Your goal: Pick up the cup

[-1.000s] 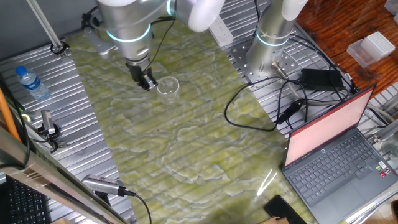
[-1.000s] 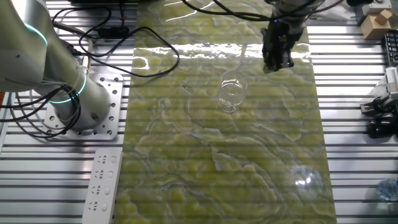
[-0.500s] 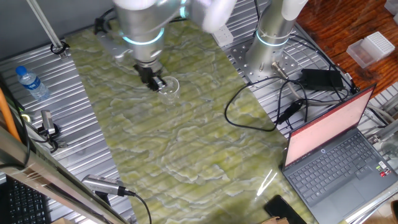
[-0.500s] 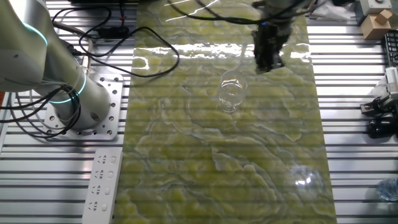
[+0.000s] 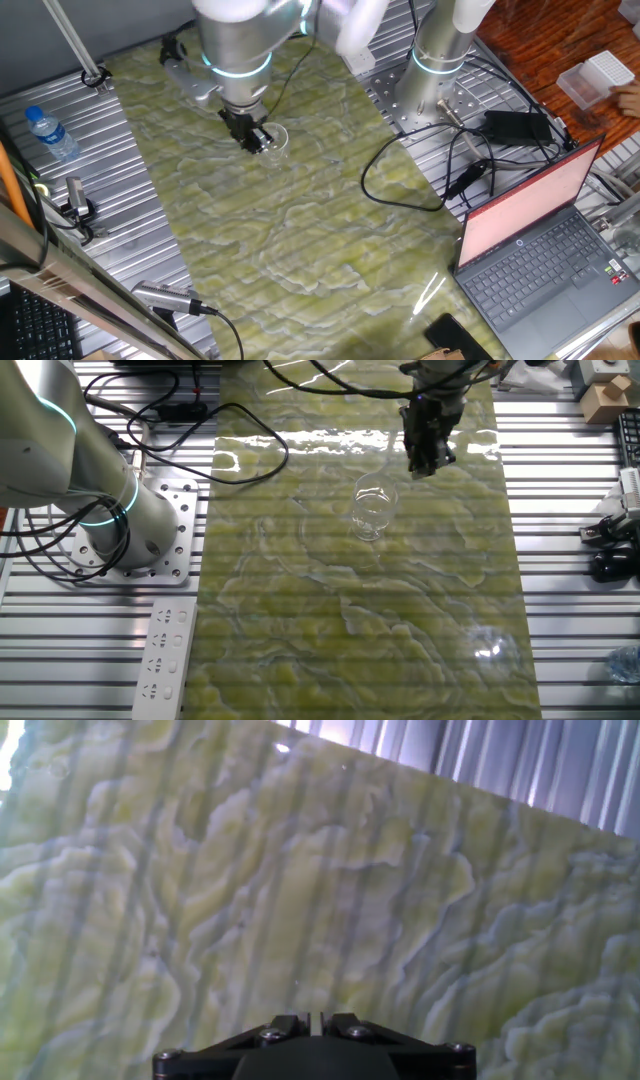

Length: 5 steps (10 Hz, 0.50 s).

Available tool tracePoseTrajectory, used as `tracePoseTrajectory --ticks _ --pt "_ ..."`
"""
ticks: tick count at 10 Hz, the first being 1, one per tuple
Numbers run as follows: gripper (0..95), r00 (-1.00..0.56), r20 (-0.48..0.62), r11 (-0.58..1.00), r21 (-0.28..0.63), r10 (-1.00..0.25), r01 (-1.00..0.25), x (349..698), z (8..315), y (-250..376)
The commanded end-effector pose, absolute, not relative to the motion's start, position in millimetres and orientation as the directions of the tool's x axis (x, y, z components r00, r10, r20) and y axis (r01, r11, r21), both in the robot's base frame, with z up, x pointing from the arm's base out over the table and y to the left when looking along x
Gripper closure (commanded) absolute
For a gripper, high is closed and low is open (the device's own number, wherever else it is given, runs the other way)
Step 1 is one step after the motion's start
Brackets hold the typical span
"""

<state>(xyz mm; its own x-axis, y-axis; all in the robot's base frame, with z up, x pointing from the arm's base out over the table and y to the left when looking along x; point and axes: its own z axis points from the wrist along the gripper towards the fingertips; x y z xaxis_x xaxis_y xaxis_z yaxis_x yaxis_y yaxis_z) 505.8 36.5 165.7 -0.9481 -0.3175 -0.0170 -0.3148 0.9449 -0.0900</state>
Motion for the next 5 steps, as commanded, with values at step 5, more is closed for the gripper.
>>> tracePoseTrajectory --ticks 5 --pt "0.0 -0.978 -0.06 0.979 -0.051 -0.199 -0.196 491.5 163.1 35.4"
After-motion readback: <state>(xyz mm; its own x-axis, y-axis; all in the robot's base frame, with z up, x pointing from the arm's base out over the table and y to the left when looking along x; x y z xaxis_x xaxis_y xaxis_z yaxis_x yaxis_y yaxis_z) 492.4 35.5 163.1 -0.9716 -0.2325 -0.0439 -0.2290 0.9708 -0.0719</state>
